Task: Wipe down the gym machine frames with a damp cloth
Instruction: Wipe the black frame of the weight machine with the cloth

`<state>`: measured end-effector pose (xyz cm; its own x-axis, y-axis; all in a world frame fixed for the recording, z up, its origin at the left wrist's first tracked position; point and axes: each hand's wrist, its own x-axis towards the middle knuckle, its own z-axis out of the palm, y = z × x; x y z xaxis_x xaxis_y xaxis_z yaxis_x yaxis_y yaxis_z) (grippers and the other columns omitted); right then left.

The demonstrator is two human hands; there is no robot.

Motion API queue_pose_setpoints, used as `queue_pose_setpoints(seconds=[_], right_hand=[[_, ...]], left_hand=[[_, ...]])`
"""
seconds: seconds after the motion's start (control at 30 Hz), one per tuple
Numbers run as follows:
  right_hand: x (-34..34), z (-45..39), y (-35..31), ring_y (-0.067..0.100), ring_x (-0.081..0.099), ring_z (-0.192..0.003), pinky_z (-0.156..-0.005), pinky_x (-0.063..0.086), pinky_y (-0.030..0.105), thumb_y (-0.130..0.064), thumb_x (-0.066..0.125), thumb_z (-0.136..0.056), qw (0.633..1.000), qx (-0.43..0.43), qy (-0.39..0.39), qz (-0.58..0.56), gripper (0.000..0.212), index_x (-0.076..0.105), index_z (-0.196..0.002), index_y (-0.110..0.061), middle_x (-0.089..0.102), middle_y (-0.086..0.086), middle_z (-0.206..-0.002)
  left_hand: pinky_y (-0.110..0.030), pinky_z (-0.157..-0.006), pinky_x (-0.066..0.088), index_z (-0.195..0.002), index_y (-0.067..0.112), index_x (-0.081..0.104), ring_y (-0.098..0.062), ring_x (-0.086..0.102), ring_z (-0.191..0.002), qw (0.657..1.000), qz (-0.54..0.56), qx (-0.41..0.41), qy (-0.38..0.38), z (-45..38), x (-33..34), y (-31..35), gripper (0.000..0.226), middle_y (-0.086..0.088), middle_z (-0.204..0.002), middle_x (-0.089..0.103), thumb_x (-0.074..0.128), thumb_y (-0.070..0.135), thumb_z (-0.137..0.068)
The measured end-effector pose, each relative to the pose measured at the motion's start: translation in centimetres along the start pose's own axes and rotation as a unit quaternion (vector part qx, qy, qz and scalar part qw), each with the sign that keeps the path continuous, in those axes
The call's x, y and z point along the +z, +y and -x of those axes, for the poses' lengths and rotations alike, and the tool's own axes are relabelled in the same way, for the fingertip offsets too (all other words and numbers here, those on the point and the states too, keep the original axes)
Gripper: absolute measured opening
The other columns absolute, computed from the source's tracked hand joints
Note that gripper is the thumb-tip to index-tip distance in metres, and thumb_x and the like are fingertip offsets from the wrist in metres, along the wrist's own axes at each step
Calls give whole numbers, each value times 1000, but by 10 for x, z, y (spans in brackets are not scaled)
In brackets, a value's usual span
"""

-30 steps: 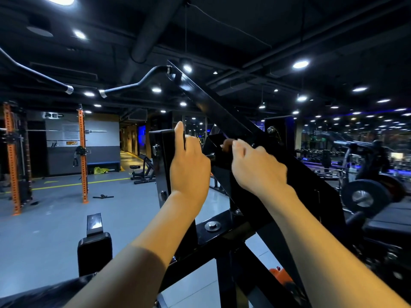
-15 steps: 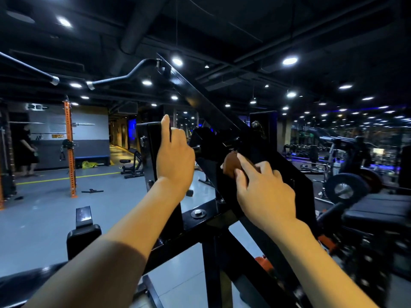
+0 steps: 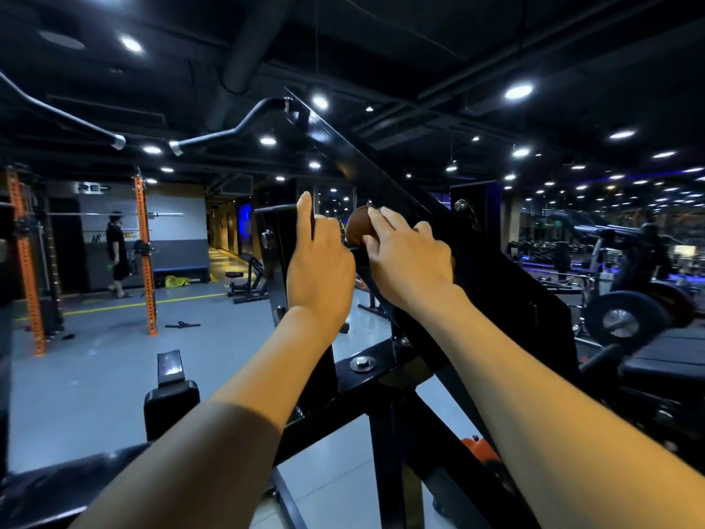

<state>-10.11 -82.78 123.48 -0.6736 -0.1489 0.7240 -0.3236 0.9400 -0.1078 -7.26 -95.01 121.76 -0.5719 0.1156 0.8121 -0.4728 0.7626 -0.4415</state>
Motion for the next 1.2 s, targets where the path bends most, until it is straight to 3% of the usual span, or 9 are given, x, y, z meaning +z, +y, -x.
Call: queue_pose_setpoints(seconds=[0.2, 0.47, 0.77, 1.07, 1.2], right_hand=[[-11, 82, 22, 35, 40, -134, -97, 41, 47, -44, 28, -111, 998, 40, 14, 42, 56, 18, -164, -29, 23, -8, -168], [-4, -2, -3, 36, 35, -142, -106, 37, 51, -44, 26, -111, 1000, 15, -6, -20, 55, 21, -164, -28, 25, -5, -168], [-17, 98, 27, 39, 39, -138, -101, 41, 50, -47, 24, -110, 996, 79, -8, 33, 58, 18, -165, -27, 23, -5, -169], [-4, 9, -3, 37, 36, -142, -107, 38, 51, -44, 26, -111, 1000, 21, 3, -17, 56, 22, -164, -25, 27, -2, -168], [-11, 53, 13, 35, 38, -139, -104, 40, 49, -46, 27, -111, 999, 32, 10, -8, 57, 21, -164, -27, 26, -6, -168]], left_hand=[[-62, -125, -1, -71, 22, 61, -27, 52, -111, 1000, 21, -1, -2, -1, 1, 0, 21, -3, -94, 53, 61, 25, -91], [-63, -125, -1, -78, 20, 67, -31, 51, -115, 1000, 17, 8, 0, -1, 2, 1, 19, -4, -96, 55, 58, 24, -94], [-63, -125, -1, -79, 21, 66, -33, 50, -120, 1000, 24, 5, -5, 1, -1, 0, 20, -3, -101, 56, 55, 27, -94], [-64, -124, 1, -82, 19, 69, -38, 50, -125, 1000, 14, 4, 6, 0, 3, 3, 20, -7, -104, 61, 57, 26, -95], [-63, -125, 3, -79, 20, 67, -36, 50, -124, 1000, 11, 1, 21, 2, 5, 2, 26, -6, -103, 61, 60, 38, -96]])
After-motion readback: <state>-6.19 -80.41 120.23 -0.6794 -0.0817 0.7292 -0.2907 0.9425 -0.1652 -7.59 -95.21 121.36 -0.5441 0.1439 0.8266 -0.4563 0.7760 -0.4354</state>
